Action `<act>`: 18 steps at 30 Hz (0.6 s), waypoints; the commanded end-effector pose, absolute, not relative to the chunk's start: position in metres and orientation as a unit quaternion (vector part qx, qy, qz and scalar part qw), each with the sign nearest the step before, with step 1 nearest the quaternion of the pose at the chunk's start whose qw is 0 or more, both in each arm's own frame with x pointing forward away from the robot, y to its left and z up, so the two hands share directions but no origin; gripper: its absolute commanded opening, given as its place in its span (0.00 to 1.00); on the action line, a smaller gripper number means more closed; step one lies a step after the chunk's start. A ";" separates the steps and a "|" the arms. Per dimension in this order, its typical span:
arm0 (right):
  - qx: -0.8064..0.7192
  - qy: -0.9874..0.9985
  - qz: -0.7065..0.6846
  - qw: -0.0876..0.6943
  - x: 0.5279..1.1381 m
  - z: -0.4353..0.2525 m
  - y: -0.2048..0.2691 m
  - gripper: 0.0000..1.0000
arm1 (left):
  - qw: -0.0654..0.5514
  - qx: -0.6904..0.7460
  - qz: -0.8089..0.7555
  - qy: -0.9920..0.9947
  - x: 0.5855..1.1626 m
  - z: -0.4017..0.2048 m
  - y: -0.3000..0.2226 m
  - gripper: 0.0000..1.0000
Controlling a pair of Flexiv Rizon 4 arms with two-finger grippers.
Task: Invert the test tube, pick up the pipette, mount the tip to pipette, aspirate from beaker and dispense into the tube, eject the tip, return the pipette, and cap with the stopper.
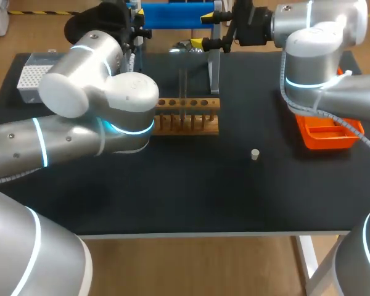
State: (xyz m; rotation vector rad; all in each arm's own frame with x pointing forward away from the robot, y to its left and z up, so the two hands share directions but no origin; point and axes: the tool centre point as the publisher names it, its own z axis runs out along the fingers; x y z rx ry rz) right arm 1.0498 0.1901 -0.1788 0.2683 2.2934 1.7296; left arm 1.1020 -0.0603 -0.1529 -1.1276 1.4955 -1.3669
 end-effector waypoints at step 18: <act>0.092 0.789 0.594 0.128 1.049 -0.178 0.189 1.00 | 0.435 -0.489 -0.494 0.572 1.132 -0.166 -0.069 0.00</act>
